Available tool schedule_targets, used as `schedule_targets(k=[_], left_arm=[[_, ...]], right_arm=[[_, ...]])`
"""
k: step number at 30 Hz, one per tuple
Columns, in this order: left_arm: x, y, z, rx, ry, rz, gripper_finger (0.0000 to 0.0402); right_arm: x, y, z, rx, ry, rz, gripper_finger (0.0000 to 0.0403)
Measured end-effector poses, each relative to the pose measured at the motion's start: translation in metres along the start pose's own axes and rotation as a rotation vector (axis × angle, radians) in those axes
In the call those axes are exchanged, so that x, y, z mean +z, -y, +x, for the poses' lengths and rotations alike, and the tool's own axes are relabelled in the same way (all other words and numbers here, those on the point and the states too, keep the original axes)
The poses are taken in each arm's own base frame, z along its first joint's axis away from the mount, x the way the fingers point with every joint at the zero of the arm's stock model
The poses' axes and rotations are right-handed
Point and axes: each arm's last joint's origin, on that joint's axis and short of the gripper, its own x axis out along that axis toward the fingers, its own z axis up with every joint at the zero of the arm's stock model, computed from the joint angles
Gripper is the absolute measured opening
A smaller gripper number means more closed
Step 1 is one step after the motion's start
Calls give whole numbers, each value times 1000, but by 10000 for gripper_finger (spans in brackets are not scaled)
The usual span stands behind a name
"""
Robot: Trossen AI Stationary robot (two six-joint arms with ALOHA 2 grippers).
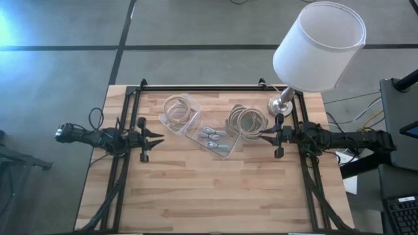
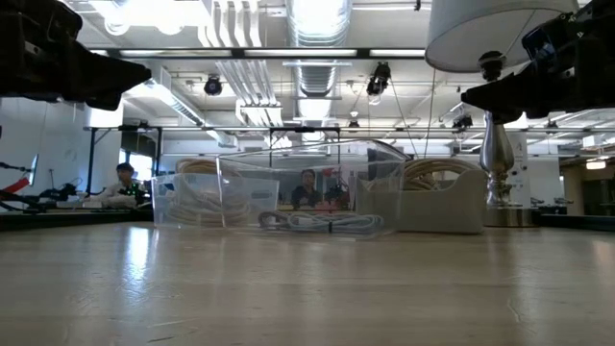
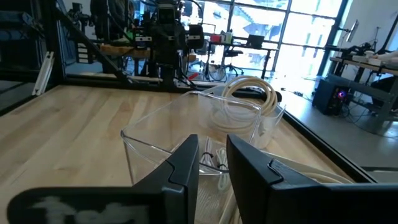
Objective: Pick & Place USB Port
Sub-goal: Return to Home Position
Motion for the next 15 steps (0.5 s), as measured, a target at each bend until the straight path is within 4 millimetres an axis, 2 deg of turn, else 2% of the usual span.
schedule_targets(k=[7, 15], left_arm=[[0, 0, 0, 0, 0, 0, 80], [0, 0, 0, 0, 0, 0, 80]], right_arm=[[0, 0, 0, 0, 0, 0, 68], [0, 0, 0, 0, 1, 0, 81]])
